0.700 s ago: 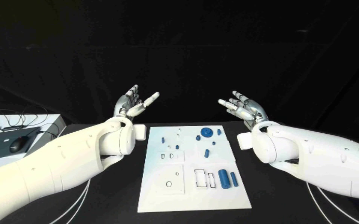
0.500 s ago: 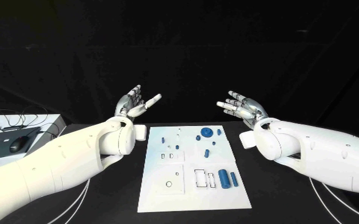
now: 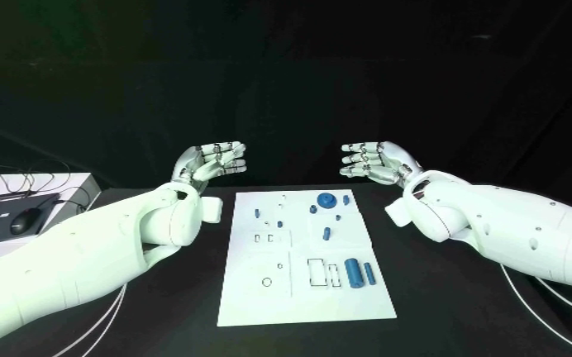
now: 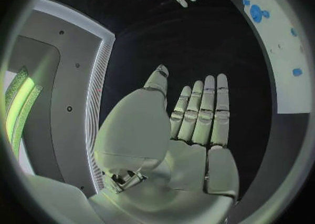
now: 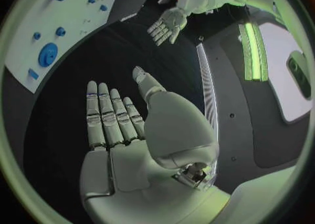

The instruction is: Assemble the parts on the task board

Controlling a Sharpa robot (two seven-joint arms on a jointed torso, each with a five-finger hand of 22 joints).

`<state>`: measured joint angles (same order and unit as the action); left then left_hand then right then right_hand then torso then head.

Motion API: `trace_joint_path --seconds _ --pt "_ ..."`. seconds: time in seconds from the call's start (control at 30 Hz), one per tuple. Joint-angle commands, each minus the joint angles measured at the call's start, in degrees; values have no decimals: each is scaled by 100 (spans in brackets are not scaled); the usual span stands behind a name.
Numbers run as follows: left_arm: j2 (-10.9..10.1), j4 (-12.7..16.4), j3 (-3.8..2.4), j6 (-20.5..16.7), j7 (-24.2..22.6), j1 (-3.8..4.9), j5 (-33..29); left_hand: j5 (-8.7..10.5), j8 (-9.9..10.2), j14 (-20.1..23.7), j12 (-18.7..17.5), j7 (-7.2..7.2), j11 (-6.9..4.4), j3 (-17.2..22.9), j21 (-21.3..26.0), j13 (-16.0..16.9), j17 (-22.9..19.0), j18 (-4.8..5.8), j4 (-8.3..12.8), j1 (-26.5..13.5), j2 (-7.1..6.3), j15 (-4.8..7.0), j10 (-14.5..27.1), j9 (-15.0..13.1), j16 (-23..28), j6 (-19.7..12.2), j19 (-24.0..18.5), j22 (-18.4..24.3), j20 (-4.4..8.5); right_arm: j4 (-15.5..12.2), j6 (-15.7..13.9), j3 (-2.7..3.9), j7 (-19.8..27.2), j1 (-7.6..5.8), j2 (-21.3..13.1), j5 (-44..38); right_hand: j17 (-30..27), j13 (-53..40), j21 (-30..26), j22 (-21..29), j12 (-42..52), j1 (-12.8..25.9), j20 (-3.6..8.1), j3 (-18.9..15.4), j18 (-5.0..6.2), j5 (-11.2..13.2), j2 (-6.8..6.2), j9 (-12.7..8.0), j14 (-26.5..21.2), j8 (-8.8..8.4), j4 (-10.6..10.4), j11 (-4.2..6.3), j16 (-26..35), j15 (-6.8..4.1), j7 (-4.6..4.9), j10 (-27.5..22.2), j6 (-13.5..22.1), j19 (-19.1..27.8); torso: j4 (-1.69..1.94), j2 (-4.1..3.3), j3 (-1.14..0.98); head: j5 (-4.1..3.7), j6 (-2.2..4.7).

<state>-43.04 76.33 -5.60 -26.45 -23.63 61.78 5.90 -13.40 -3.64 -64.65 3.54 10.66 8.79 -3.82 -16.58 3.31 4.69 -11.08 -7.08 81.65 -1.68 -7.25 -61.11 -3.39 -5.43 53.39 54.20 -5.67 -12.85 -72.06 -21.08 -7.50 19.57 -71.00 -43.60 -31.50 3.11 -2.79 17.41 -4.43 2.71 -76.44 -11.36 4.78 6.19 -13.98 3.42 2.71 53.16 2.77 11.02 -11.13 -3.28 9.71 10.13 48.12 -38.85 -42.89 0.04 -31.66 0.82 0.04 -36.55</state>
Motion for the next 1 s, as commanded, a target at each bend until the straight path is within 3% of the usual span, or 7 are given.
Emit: trace_joint_path --seconds 0.03,0.13,0.3,0.37,0.6,0.9,1.0 --pt "-107 184 -21 783 35 -60 293 33 22 -522 -11 -17 -113 -29 -147 8 103 -62 126 20 134 173 -378 -4 -62 177 378 -26 151 54 -50 3 -133 16 47 -1865 43 -48 370 -61 56 -107 447 251 64 67 -35 66 1607 60 299 274 -20 -372 139 1442 -1535 -1119 54 -90 12 -42 -5" --pt "-279 437 -64 1092 110 -128 518 23 39 -1363 -41 -61 -316 -103 -616 -3 559 181 247 71 230 449 -950 0 -264 295 1080 -218 701 129 -87 7 -338 29 120 -2613 102 -59 546 -137 79 -91 599 290 68 82 -68 99 2026 110 335 418 -126 -544 47 1844 -2043 -1403 89 -154 21 -73 6" --pt "-507 799 -121 1299 187 -166 623 25 6 -1642 -15 -92 -393 -192 -1138 15 1285 400 367 117 233 632 -1124 -21 -921 565 1300 -506 1081 255 -318 40 -677 34 228 -3556 411 -78 1372 -565 76 -86 1089 125 86 45 -203 133 3295 132 323 755 -594 -999 -178 2663 -2493 -2320 163 -274 62 -167 -2" --pt "-586 932 -154 1327 207 -173 624 24 4 -1416 8 -114 -387 -235 -1527 20 1879 493 402 105 252 664 -1128 -22 -1564 572 1244 -755 1211 341 -371 58 -798 31 294 -3808 1367 -67 2191 -991 50 -30 1451 45 168 -147 -258 99 3373 141 288 935 -2651 -1301 -254 2658 -2362 -3347 197 -328 79 -190 9" --pt "-758 1253 -225 1362 252 -180 621 30 4 -792 -12 -96 -372 -323 -2369 18 2788 500 481 89 326 665 -1042 -21 -2701 566 676 -1323 1244 627 -495 105 -1095 17 542 -4263 2696 -80 3687 -2755 90 350 1461 183 127 -472 -538 117 3094 79 293 656 -4300 -1136 -127 2113 -2211 -3604 326 -473 125 -265 15" --pt "-796 1360 -244 1396 308 -183 644 15 6 -698 -10 -74 -354 -360 -2678 16 2621 425 542 90 375 629 -950 -20 -2769 539 433 -1434 1165 817 -599 122 -1251 -5 755 -4545 3635 -77 2865 -2000 113 111 1081 -21 563 -525 -964 125 1725 80 -156 413 -3725 -814 -58 1280 -1816 -3088 475 -609 190 -391 32" --pt "-789 1333 -246 1409 319 -186 648 16 6 -695 -12 -74 -350 -361 -2692 15 2574 420 550 85 379 627 -939 -20 -2759 534 419 -1416 1158 819 -508 124 -1315 -13 770 -4675 3883 -80 5183 -5127 109 92 1308 193 112 -592 -816 126 2657 81 -113 608 -4187 -1053 -89 2016 -2000 -4115 511 -649 205 -422 39"
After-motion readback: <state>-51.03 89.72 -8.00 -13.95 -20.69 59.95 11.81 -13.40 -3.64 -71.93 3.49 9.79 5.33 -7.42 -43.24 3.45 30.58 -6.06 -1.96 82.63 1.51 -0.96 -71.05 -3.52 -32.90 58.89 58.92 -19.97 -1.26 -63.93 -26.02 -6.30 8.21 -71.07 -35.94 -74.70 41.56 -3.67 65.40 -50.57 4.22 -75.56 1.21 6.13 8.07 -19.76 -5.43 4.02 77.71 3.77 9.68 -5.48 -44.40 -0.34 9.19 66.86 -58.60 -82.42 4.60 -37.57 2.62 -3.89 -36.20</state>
